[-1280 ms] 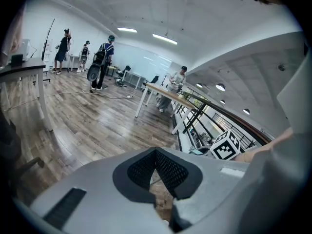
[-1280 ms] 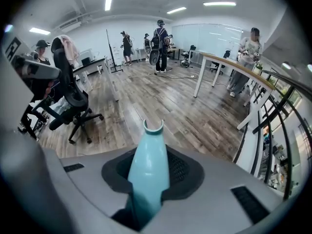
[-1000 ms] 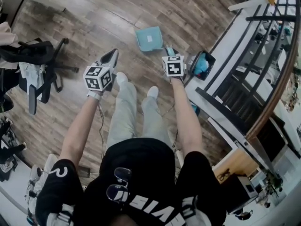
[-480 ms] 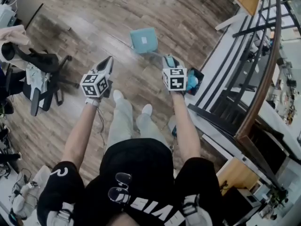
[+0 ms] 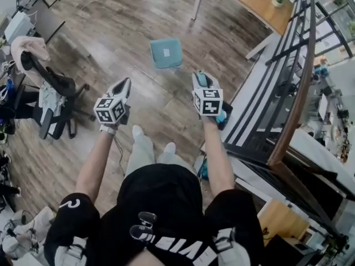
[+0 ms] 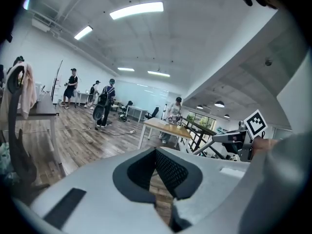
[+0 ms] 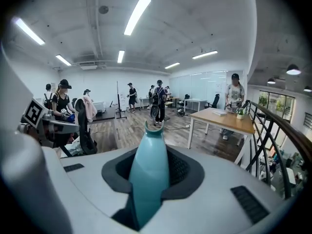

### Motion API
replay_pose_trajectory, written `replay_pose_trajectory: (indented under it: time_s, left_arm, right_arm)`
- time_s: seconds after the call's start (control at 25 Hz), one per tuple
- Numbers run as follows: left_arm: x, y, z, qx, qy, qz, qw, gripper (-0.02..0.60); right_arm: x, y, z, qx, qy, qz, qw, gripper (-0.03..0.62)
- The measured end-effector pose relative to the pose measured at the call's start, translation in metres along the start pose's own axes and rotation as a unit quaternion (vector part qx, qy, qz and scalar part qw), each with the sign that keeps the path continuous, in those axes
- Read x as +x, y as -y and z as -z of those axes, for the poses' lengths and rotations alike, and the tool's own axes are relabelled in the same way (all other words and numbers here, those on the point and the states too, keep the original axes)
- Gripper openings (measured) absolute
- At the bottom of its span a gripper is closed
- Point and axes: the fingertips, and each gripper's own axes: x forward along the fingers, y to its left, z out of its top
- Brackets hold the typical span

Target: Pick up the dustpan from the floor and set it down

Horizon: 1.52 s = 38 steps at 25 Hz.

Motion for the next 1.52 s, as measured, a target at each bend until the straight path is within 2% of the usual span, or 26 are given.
replay_pose_trajectory:
  time_s: [0.4, 0.68, 0.92, 1.52]
  left_arm:
    - [-0.02, 0.043, -0.035, 0.029, 0.034, 0.002, 0.999, -0.002]
    - [-0.026, 0.057, -0.043, 0.042, 0.046, 0.003, 0.998, -0.002]
    - [-0.027, 0.065, -0.041, 0.041, 0.04, 0.006, 0.9983, -0.002]
    - [-0.002, 0.043, -0.012, 0.025, 0.003, 0.016, 0.9995, -0.003]
  right_arm:
    - [-0.054, 0.012, -0.053, -0.015, 0.067, -0.004, 0.998, 0.087]
    - [-0.069, 0.021, -0.058, -0.023, 0.075, -0.003, 0.997, 0.088]
    - [-0.068, 0.026, -0.042, -0.021, 0.057, -0.003, 0.998, 0.088]
    - [-0.023, 0.024, 0.018, -0.011, -0.011, -0.002, 1.0, 0.089]
